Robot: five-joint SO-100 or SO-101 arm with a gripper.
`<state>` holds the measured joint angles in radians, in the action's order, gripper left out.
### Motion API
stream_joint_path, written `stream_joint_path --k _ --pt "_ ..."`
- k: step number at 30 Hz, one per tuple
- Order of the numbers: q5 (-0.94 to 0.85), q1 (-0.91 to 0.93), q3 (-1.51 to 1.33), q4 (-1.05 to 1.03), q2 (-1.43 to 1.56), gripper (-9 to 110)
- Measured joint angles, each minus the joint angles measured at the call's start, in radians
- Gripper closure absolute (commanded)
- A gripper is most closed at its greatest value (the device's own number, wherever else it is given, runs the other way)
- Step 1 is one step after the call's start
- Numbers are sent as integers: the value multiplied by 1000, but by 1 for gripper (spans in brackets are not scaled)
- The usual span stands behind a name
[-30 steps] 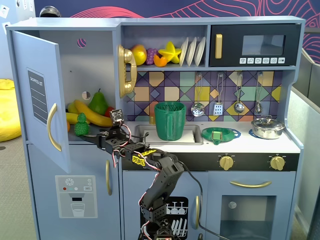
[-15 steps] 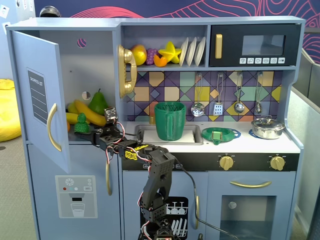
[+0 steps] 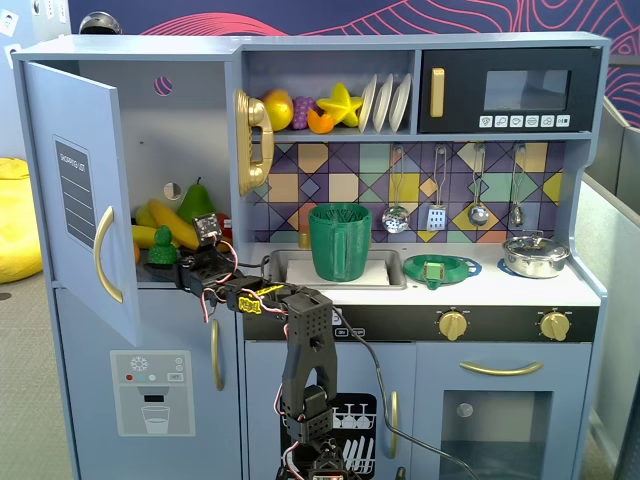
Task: Pick up the green pineapple from the left cabinet and place it in the green recipient
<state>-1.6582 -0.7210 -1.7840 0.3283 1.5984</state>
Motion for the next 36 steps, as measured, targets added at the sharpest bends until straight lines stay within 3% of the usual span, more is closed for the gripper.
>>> stream_joint_path --k 10,12,15,23,29,36 --pt "-3 3 175 0 -163 74" --pt "-2 3 212 0 -195 79" --pt "5 -2 258 2 -232 101" --pt "-61 -6 241 -2 -213 101" --pt "-308 -23 -43 -18 86 101" --pt "-324 -107 -327 -371 750 101"
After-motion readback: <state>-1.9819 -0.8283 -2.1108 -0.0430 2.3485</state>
